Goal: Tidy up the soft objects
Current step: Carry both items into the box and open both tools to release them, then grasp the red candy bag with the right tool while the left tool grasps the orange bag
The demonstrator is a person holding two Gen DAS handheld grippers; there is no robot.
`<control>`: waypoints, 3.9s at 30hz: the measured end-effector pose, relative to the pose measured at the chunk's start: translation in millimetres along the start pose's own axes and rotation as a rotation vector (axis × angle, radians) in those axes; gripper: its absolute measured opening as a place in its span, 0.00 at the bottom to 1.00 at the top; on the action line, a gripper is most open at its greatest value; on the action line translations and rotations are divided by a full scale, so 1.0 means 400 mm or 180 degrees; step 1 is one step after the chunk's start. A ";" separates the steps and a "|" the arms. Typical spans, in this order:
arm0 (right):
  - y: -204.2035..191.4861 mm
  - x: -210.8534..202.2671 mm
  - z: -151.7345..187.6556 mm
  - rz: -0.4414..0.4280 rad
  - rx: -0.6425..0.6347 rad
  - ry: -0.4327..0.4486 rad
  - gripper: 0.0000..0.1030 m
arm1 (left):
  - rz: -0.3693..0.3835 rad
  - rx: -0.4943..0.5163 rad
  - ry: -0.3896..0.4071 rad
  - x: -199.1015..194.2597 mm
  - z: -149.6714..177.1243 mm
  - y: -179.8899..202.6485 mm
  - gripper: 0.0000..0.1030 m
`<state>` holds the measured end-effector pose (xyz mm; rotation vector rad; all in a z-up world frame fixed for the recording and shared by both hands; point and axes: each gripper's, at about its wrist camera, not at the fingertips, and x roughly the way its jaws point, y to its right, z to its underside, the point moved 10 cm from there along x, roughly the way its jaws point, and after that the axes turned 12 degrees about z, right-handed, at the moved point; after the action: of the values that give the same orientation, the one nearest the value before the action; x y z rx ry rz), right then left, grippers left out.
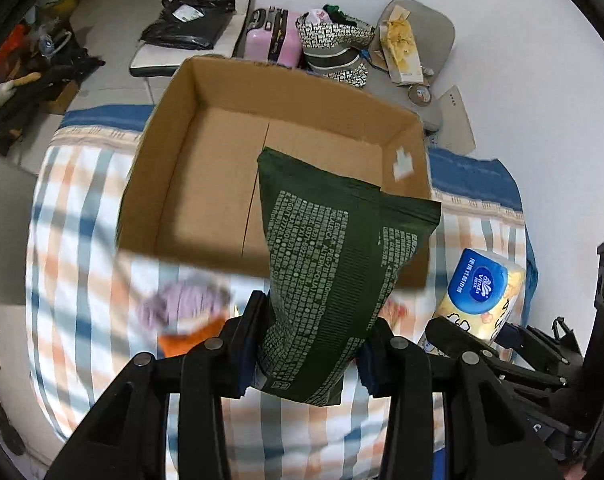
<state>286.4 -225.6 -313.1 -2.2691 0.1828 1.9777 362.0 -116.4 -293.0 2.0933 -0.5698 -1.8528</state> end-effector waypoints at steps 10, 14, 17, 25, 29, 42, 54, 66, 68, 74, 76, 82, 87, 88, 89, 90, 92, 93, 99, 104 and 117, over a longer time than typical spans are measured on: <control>-0.037 0.219 -0.329 0.0155 0.0080 -0.0174 0.63 | 0.0107 -0.0191 -0.0499 0.225 -0.226 -0.119 0.36; -0.043 0.304 -0.396 0.0292 0.0069 -0.0286 0.63 | 0.0180 -0.0236 -0.0635 0.305 -0.270 -0.137 0.36; -0.038 0.353 -0.422 0.0346 0.0077 -0.0355 0.63 | 0.0225 -0.0259 -0.0701 0.347 -0.293 -0.143 0.36; -0.035 0.420 -0.440 0.0488 0.0014 -0.0503 0.63 | 0.0107 -0.0163 -0.0747 0.397 -0.317 -0.153 0.36; -0.032 0.446 -0.434 0.0554 -0.0036 -0.0611 0.64 | -0.0092 -0.0097 -0.0662 0.371 -0.315 -0.172 0.37; -0.026 0.319 -0.351 0.0742 -0.0018 -0.0381 0.88 | -0.0450 0.0419 -0.0154 0.194 -0.262 -0.172 0.74; -0.055 0.139 -0.237 0.0876 0.0103 0.0175 1.00 | -0.0730 0.0649 0.0419 0.021 -0.158 -0.164 0.85; -0.091 -0.041 -0.163 0.0735 0.0073 0.0556 1.00 | -0.0767 0.0438 0.0879 -0.154 -0.063 -0.153 0.85; -0.074 -0.051 -0.135 0.0662 0.0147 0.0532 1.00 | -0.0742 0.0341 0.0860 -0.157 -0.033 -0.171 0.85; 0.042 0.042 -0.001 0.0516 0.0571 0.0114 1.00 | -0.0773 0.0022 0.0509 -0.072 0.097 -0.278 0.90; 0.069 0.092 0.039 0.0476 0.0636 -0.0035 1.00 | -0.0766 -0.0062 0.0347 -0.025 0.144 -0.308 0.96; 0.129 0.260 0.129 0.0498 0.0819 -0.0447 1.00 | -0.0878 0.0118 -0.0135 0.117 0.255 -0.362 0.96; 0.147 0.367 0.150 0.0481 0.0911 -0.0642 1.00 | -0.1275 0.0733 -0.0542 0.204 0.303 -0.384 0.96; 0.151 0.387 0.153 0.0502 0.0918 -0.0677 1.00 | -0.1318 0.0840 -0.0590 0.219 0.306 -0.385 0.96; 0.151 0.404 0.154 0.0463 0.0933 -0.0692 1.00 | -0.1378 0.0941 -0.0665 0.235 0.310 -0.387 0.96; 0.151 0.404 0.154 0.0463 0.0933 -0.0692 1.00 | -0.1414 0.1050 -0.0751 0.255 0.315 -0.387 0.96; 0.157 0.435 0.161 0.0461 0.0968 -0.0758 0.96 | -0.1380 0.1141 -0.0887 0.285 0.323 -0.384 0.96; 0.163 0.464 0.170 0.0411 0.1030 -0.0836 0.89 | -0.1328 0.1117 -0.0927 0.296 0.326 -0.379 0.95; 0.167 0.469 0.189 0.0301 0.1040 -0.0915 0.50 | -0.0705 0.0419 -0.1190 0.330 0.387 -0.346 0.85; 0.150 0.445 0.282 0.0196 0.0724 -0.1244 0.50 | -0.0256 0.0013 -0.1407 0.335 0.471 -0.298 0.85; 0.144 0.436 0.275 0.0299 0.0660 -0.1119 0.58 | -0.0542 0.0094 -0.1015 0.301 0.375 -0.334 0.85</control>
<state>192.9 -264.8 -501.8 -1.7868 0.4401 2.2454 238.5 -49.0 -480.3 1.9281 -0.5043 -2.3109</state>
